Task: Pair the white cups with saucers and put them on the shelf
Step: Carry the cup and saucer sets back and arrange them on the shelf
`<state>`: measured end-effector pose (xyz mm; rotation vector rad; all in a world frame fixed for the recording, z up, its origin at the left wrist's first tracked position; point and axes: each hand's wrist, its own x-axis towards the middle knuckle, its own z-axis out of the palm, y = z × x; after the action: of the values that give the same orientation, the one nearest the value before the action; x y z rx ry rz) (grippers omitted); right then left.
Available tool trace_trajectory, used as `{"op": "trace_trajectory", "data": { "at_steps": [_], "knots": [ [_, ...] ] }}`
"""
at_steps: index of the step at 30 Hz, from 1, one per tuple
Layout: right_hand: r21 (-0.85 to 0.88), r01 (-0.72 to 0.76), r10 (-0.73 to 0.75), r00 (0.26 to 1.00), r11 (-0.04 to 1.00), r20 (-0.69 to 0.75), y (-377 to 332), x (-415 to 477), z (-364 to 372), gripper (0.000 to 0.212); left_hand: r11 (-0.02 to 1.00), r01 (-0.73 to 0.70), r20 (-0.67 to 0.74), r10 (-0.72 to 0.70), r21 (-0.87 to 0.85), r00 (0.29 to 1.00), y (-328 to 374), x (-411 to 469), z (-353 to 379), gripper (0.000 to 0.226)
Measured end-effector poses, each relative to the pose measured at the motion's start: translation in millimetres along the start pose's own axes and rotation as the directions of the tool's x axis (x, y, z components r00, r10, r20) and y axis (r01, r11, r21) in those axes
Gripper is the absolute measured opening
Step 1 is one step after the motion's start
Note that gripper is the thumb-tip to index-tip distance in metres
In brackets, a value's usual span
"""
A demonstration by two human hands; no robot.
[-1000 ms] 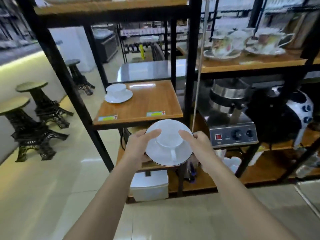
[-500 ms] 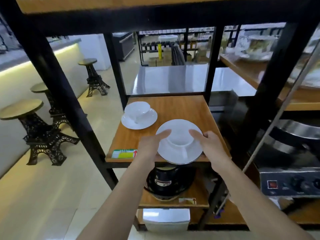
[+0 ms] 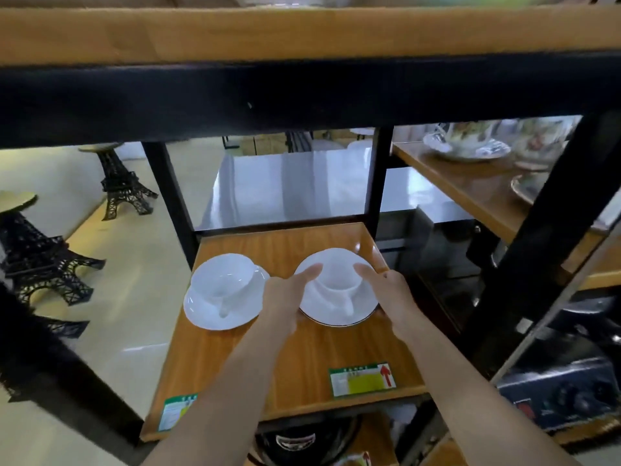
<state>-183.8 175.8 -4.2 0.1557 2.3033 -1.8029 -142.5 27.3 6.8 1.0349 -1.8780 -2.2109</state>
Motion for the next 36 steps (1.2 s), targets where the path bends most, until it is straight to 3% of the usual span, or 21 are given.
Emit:
{"op": "trace_trajectory", "data": {
  "at_steps": [9, 19, 24, 26, 29, 30, 32, 36],
  "knots": [
    [-0.03, -0.046, 0.048, 0.997, 0.998, 0.061, -2, 52, 2, 0.06, 0.999, 0.035, -0.049, -0.036, -0.022, 0.998, 11, 31, 21, 0.085],
    [-0.106, -0.072, 0.076, 0.997, 0.992, 0.033, 6, 66, 10, 0.042, 0.998, 0.064, -0.118, -0.06, 0.028, 0.991, 9, 46, 28, 0.07],
    [-0.196, -0.075, 0.087, 0.995, 0.978, 0.051, 2, 66, 7, 0.046, 0.997, 0.051, -0.133, -0.043, 0.06, 0.99, 10, 46, 28, 0.072],
    [-0.284, -0.04, 0.058, 0.997, 0.958, 0.056, -1, 67, 6, 0.052, 0.995, 0.047, -0.134, -0.034, 0.093, 0.99, 11, 46, 28, 0.076],
    [-0.45, 0.106, -0.139, 0.99, 0.887, -0.039, -7, 61, 4, 0.071, 0.98, -0.024, -0.169, 0.057, 0.195, 0.984, 12, 45, 28, 0.074],
    [-0.401, 0.154, -0.194, 0.979, 0.903, -0.061, -10, 56, 3, 0.078, 0.971, -0.098, -0.178, 0.138, 0.219, 0.974, 12, 46, 27, 0.069],
    [-0.186, 0.215, -0.227, 0.973, 0.959, -0.049, -16, 46, 1, 0.073, 0.961, -0.214, -0.174, 0.245, 0.177, 0.954, 14, 38, 27, 0.047],
    [-0.036, 0.186, -0.185, 0.983, 0.982, 0.007, -11, 35, 5, 0.058, 0.983, -0.175, -0.047, 0.177, 0.055, 0.983, 15, 27, 27, 0.058]
  ]
}}
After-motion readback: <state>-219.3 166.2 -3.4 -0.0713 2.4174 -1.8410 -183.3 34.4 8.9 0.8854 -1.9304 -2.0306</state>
